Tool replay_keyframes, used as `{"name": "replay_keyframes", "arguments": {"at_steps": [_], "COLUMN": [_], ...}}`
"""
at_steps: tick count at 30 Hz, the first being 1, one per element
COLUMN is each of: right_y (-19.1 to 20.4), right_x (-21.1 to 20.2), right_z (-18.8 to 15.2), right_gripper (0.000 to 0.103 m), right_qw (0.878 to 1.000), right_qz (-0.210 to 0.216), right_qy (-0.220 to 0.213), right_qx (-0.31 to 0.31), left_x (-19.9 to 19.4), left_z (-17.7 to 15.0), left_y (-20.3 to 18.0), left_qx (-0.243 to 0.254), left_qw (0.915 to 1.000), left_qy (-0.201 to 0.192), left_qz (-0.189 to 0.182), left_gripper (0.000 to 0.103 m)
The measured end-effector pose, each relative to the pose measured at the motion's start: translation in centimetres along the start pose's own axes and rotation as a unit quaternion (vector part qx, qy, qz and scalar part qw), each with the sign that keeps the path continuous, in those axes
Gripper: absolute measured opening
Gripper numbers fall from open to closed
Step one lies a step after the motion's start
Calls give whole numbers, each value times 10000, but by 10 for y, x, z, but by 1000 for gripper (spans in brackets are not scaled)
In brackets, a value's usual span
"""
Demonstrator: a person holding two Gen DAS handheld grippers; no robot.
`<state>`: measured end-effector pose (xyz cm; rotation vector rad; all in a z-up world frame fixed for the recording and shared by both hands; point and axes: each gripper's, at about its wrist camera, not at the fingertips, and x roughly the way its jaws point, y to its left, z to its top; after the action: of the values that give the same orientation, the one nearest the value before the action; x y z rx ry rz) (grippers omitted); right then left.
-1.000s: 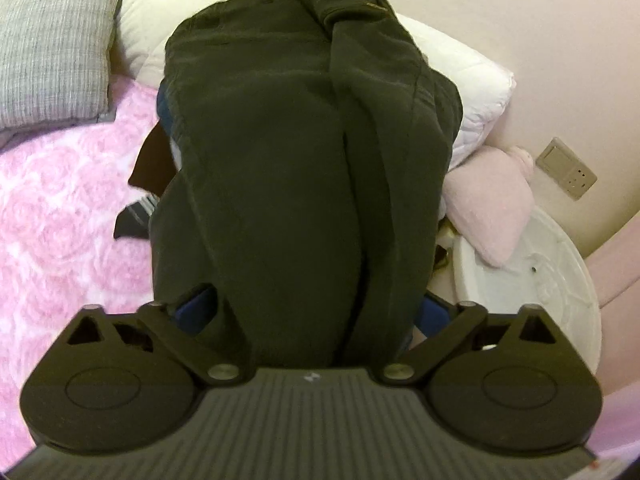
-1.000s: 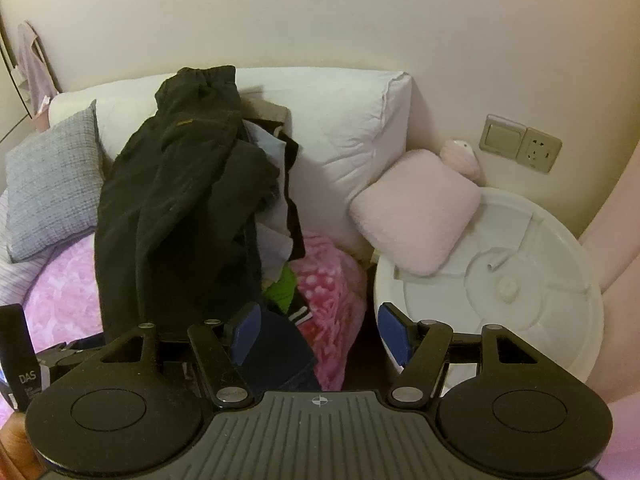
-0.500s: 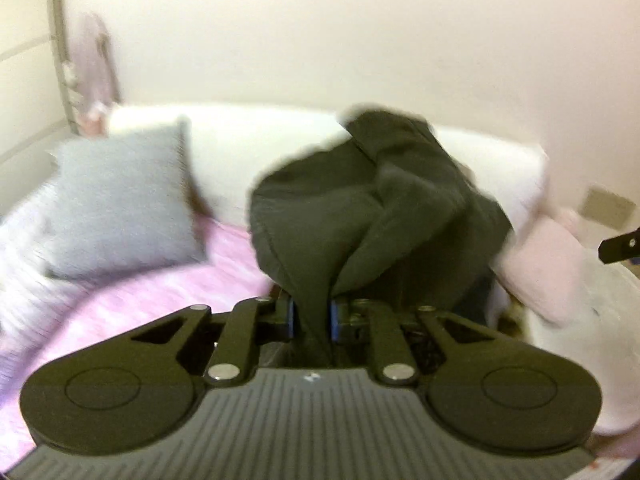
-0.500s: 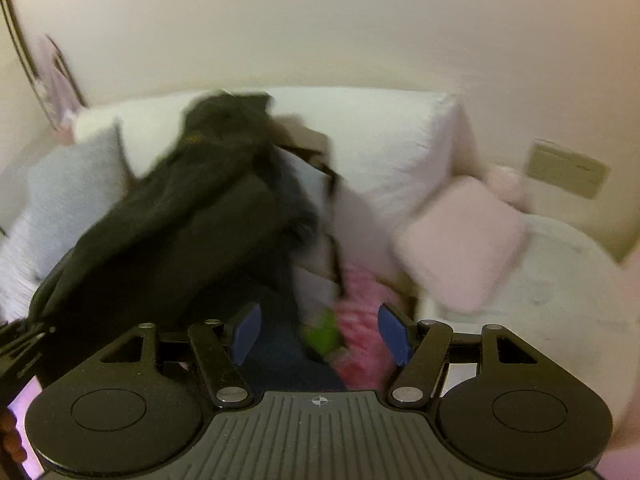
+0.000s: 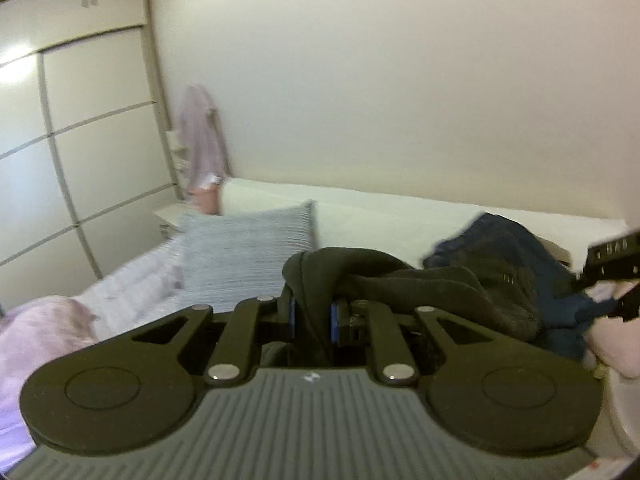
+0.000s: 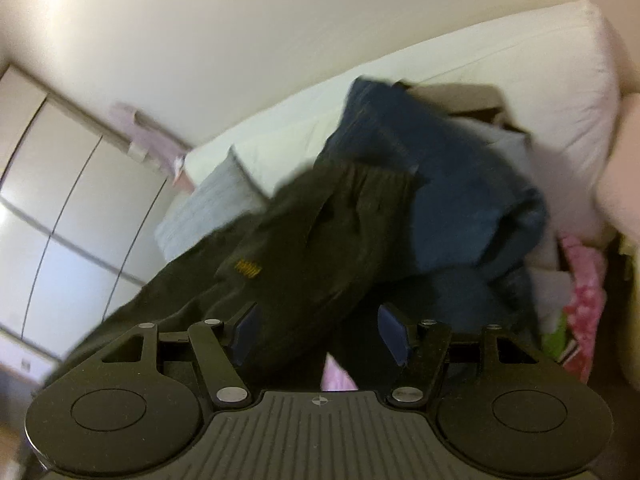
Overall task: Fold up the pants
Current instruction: 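Carry the black trousers to the open bed area and lay them down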
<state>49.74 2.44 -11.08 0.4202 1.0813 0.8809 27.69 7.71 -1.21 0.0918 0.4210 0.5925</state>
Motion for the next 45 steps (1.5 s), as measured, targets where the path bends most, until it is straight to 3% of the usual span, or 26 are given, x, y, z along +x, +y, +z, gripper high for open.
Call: {"name": "replay_keyframes", "arguments": {"at_steps": [6,9,12,15,18,20,21,22,25,28,33,39,45], "right_y": [25,43,67,92,117,134,139,144,156,167,199,233,252], "right_x": [15,21,25,26,22,17,15,14,5,-4,-14,-18,-5], "right_z": [-29,-53,-86,-127,-184,-227,-246,-266,-330,-386,-460,-508,-530], "right_gripper": [62,62,62,62,62,62,62,62,62,62,62,62,62], "right_qw": [9978,9950,9903,9833,9712,9605,9558,9507,9359,9230,8913,8510,8131], "right_qz": [168,292,437,616,781,802,790,763,690,688,795,984,1163], "right_qy": [486,729,1007,1327,1756,2067,2194,2325,2714,3020,3484,3701,3952], "right_qx": [-407,-624,-847,-1080,-1406,-1681,-1790,-1903,-2137,-2282,-2790,-3593,-4114], "left_x": [-72,-108,-128,-141,-156,-188,-204,-225,-289,-337,-418,-477,-486], "left_z": [4,-3,-25,-75,-145,-183,-197,-211,-241,-263,-297,-326,-328], "left_y": [65,94,125,176,224,247,258,268,294,299,305,300,287], "left_qx": [176,665,1159,1231,791,369,129,-168,-880,-1404,-2298,-2964,-3476], "left_qw": [9981,9951,9896,9804,9553,9441,9396,9335,9203,8999,8656,8269,7944], "left_qy": [-41,42,431,1363,2632,2952,3034,3119,3200,3405,3572,3598,3482], "left_qz": [590,736,734,709,1093,1420,1579,1759,2071,2335,2652,3144,3562], "left_gripper": [13,13,13,16,22,24,36,42,45,47,51,51,51]}}
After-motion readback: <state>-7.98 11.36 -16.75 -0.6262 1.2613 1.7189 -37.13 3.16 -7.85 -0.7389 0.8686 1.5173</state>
